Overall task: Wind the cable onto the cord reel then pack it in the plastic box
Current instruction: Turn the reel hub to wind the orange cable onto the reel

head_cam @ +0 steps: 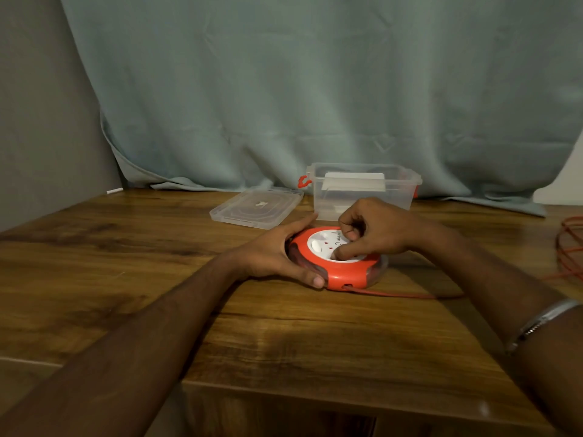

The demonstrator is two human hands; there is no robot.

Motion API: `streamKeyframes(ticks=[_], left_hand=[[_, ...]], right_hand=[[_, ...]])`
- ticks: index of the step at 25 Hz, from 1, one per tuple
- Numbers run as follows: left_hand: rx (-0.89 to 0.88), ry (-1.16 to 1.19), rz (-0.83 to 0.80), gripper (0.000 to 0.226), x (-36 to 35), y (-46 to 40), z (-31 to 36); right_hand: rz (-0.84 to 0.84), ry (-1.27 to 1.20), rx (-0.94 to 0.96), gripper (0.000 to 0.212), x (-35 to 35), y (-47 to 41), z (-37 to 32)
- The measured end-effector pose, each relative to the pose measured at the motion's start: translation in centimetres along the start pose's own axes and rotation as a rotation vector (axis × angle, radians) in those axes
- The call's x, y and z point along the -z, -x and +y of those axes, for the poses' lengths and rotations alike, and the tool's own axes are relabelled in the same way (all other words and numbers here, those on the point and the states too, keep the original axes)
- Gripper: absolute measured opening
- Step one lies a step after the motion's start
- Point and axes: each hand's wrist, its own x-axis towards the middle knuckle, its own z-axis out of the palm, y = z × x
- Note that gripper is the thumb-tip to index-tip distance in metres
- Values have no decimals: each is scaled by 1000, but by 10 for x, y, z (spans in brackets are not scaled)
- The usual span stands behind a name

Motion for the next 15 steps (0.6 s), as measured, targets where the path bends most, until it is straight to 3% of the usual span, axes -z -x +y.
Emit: streamKeyframes(ticks=[8,11,13,14,15], left_hand=[[-2,-9,-1,137,-1,1,3],[-17,-13,26,138,-2,2,4],[-17,-17,36,139,-2,3,3],[-11,-20,31,140,-2,2,3],[-4,-23,24,142,-2,2,3]], right_hand=[[109,17,29,49,-10,-2,-5],[145,36,70,41,-12,-5,-7],[142,-20,89,19,-9,-5,-4],[116,-78,87,18,-6,-4,-2],[76,-139,75,30,-1,-3,1]])
